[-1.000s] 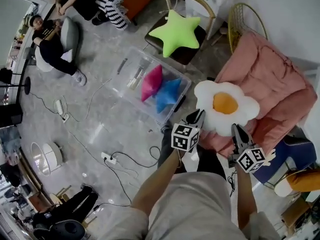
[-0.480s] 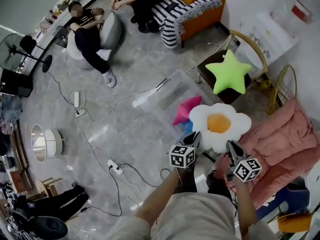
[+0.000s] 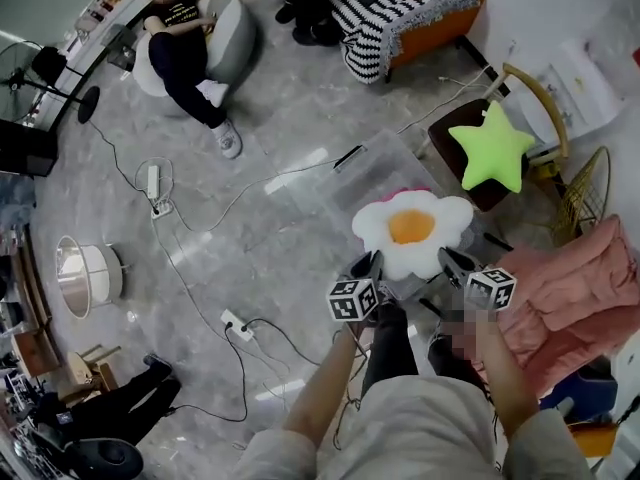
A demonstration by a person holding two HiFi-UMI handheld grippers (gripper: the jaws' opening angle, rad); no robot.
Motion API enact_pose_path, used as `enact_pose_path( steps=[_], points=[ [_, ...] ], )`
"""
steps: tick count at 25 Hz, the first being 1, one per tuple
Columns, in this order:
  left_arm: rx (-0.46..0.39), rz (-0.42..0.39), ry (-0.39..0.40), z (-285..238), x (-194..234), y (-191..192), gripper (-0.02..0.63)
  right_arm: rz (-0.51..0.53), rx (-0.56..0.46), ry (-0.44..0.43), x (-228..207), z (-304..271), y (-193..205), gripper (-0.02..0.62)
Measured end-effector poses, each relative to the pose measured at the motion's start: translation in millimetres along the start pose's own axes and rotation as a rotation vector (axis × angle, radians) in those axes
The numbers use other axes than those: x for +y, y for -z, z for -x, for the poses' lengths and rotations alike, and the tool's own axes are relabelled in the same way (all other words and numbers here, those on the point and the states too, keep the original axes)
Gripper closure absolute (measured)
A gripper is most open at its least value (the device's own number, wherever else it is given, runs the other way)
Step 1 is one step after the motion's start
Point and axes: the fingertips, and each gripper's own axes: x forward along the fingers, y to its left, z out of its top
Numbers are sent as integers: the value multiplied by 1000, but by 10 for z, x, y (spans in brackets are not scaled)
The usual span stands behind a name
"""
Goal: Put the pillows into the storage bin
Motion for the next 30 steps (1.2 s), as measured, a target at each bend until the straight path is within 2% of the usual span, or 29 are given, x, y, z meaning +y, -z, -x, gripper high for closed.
enact_pose_path(
  steps=[6,11,18,24,30],
  points=[
    [-7,43,-32,102,468,-223,565,-23,34,-33,239,-510,-165,589],
    [-32,62,-47,217,546,-379,565,-23,23,-58,423,-599,-281,591],
    [-41,38,-42,267,323,-401,565,-6,-2,-90,401,-373,-322,591],
    [-15,6,-56,375,-30,-168,565,15,25,-97,219,29,-76,591],
    [-6,-36,-68,437,-372,122,565,-15,-18,-131,62,447,87,591]
  ],
)
